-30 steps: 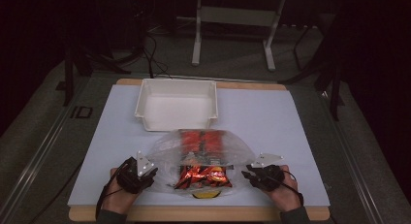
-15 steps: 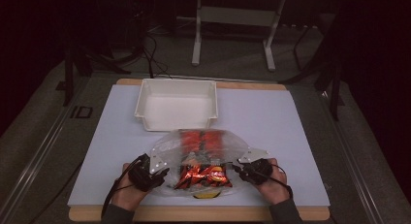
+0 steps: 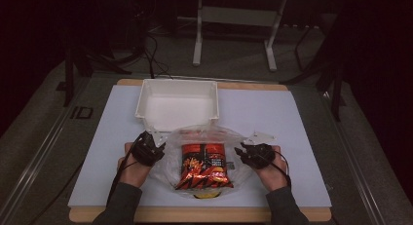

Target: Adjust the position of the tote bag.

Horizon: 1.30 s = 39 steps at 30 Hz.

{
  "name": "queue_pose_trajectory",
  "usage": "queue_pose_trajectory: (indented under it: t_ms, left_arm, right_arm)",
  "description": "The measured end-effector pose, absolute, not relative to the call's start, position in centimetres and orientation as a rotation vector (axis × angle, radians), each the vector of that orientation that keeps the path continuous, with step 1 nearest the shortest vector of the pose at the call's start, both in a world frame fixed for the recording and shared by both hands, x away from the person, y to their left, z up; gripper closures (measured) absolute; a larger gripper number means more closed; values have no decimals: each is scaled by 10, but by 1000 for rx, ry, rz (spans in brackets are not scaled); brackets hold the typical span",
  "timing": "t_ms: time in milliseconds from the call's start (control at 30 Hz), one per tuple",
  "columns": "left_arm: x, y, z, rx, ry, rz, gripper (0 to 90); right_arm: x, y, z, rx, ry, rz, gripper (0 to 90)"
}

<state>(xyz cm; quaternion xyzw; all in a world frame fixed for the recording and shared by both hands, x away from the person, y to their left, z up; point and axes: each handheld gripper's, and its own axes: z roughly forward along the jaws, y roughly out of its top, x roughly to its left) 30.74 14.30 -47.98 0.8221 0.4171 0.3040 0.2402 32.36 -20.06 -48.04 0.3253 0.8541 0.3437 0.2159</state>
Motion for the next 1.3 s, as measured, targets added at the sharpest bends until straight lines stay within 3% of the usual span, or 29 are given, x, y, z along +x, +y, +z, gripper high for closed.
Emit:
queue_pose_trajectory:
  t_ms: [267,500,600,733,900,1100,1300]
  left_arm:
    - [312,134,-479,2218,1156,836,636]
    - [284,127,-454,2179,1010,827,573]
    - [266,122,-441,2142,922,789,573]
    - [259,110,-450,2229,819,688,617]
    - [283,101,-481,2376,929,705,647]
    - [310,96,-501,2398,1032,807,526]
    - [323,90,-511,2383,1129,904,486]
  right_arm:
    - [347,-192,-489,939,2381,878,618]
    - [352,-190,-494,954,2382,862,605]
    - [351,-189,-493,949,2380,867,604]
    - [351,-188,-493,950,2383,873,603]
    - [353,-188,-493,944,2387,871,603]
    - [356,-187,-496,948,2400,859,597]
    - [362,-181,-502,950,2420,822,540]
